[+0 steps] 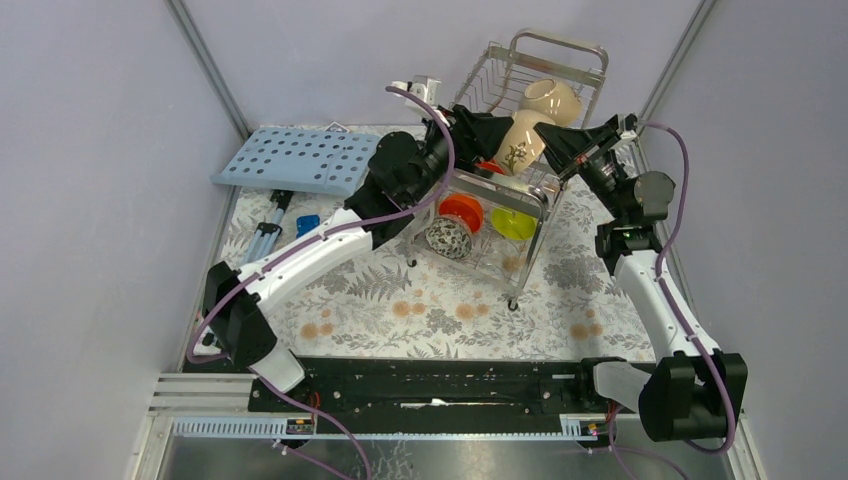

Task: Unload the bowls from the dish rack
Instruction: Pick up the bowl from the dish rack.

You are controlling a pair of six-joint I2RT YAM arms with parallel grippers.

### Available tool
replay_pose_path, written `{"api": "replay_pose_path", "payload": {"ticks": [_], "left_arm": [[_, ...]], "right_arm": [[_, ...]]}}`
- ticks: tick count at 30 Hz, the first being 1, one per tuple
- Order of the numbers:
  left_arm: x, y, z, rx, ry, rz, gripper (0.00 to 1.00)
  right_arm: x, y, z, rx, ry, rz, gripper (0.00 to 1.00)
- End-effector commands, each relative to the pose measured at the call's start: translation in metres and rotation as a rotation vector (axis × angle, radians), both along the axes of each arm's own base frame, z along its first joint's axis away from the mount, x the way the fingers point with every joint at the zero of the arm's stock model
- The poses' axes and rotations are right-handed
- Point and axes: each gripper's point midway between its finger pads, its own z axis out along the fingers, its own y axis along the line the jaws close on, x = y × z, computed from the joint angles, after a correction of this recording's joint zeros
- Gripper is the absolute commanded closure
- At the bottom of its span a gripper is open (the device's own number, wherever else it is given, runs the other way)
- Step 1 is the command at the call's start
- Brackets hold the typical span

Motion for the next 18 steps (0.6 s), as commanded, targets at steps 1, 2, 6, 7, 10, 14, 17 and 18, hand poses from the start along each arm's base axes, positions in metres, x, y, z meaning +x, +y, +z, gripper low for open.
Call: {"api": "replay_pose_path", "payload": {"ticks": [1,2,6,7,10,14,17,18], "left_arm": [[-0.021,0.019,0.023,-0.011,-0.032,-0.001,0.43],[-0.022,0.021,0.026,-0.016,-0.036,0.003,0.42],[-0.026,0.030,0.040,-0.036,-0.055,0.018,0.39],[-0.028,0.033,0.043,-0.041,-0.059,0.021,0.38],[-0.032,0.040,0.053,-0.057,-0.073,0.031,0.33],[-0.037,0.048,0.063,-0.073,-0.083,0.039,0.29],[-0.041,0.054,0.070,-0.089,-0.088,0.038,0.26],[-0.044,0.056,0.073,-0.094,-0.089,0.036,0.25]], "right_arm": [[-0.036,0.002,0.067,0.057,-0.234,0.059,1.00],[-0.037,0.003,0.070,0.059,-0.244,0.064,1.00],[-0.040,0.003,0.085,0.063,-0.280,0.077,1.00],[-0.040,0.003,0.088,0.063,-0.287,0.080,1.00],[-0.041,0.004,0.096,0.064,-0.304,0.086,1.00],[-0.044,0.004,0.104,0.067,-0.318,0.095,1.00],[-0.050,0.005,0.114,0.052,-0.353,0.101,1.00],[-0.055,0.007,0.118,0.030,-0.374,0.105,1.00]]}}
